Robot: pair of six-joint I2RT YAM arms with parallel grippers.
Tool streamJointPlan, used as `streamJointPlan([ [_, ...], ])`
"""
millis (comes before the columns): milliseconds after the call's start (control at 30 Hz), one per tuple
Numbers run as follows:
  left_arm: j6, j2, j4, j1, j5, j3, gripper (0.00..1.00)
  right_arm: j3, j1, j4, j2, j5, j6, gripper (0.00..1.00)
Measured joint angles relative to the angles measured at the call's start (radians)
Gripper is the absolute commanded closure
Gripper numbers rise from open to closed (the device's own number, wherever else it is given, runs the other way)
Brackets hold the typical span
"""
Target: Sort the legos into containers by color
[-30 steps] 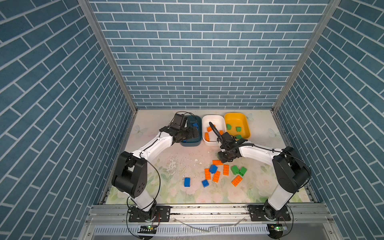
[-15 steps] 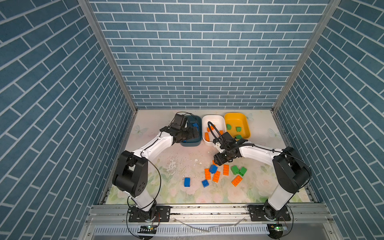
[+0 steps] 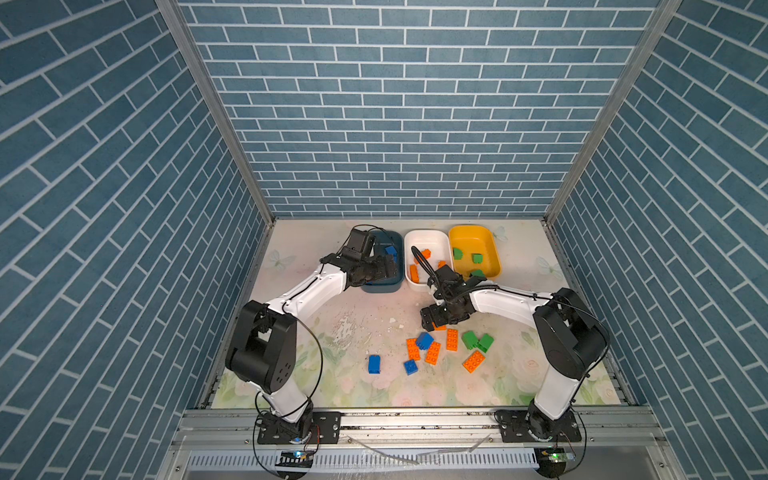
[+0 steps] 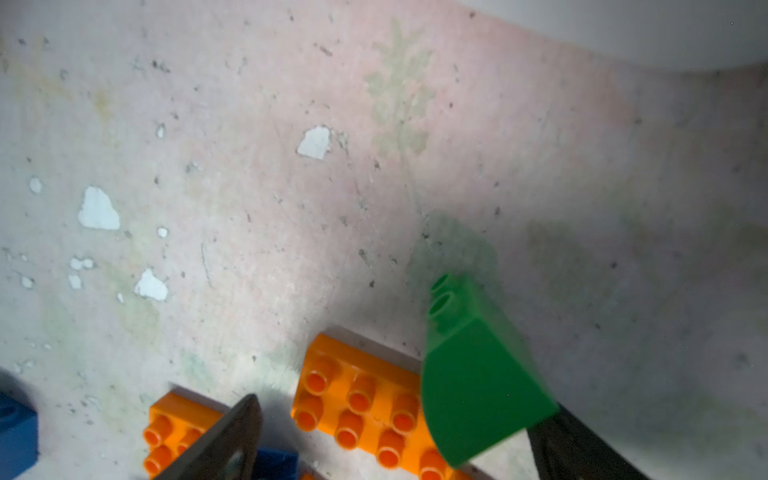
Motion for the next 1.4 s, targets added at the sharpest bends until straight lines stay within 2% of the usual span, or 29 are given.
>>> streamJointPlan([
  [233, 0.000, 0.006, 0.000, -0.001, -0.001, 0.000, 0.01, 0.049, 0.050, -0.070, 0.040, 0.079, 0.089, 0.26],
  [567, 0.000, 0.011, -0.001, -0.001, -0.004, 0.000, 0.01, 0.058, 0.059, -0.109, 0.043, 0.116, 0.120, 0.42],
  [733, 0.002, 0.014, -0.001, -0.003, -0.011, 0.000, 0.01, 0.058, 0.059, -0.108, 0.014, 0.143, 0.101, 0.44],
  [1000, 0.026, 0.014, -0.027, -0.028, -0.042, 0.000, 0.01, 0.078, 0.041, -0.025, -0.143, 0.159, 0.039, 0.45],
  [1200, 0.038, 0.006, -0.041, -0.051, -0.057, -0.019, 0.01, 0.193, -0.039, 0.058, -0.072, 0.163, 0.005, 0.44],
  [1400, 0.048, -0.022, -0.054, -0.076, -0.071, -0.058, 0.01, 0.399, -0.129, 0.076, 0.111, 0.144, -0.040, 0.40],
])
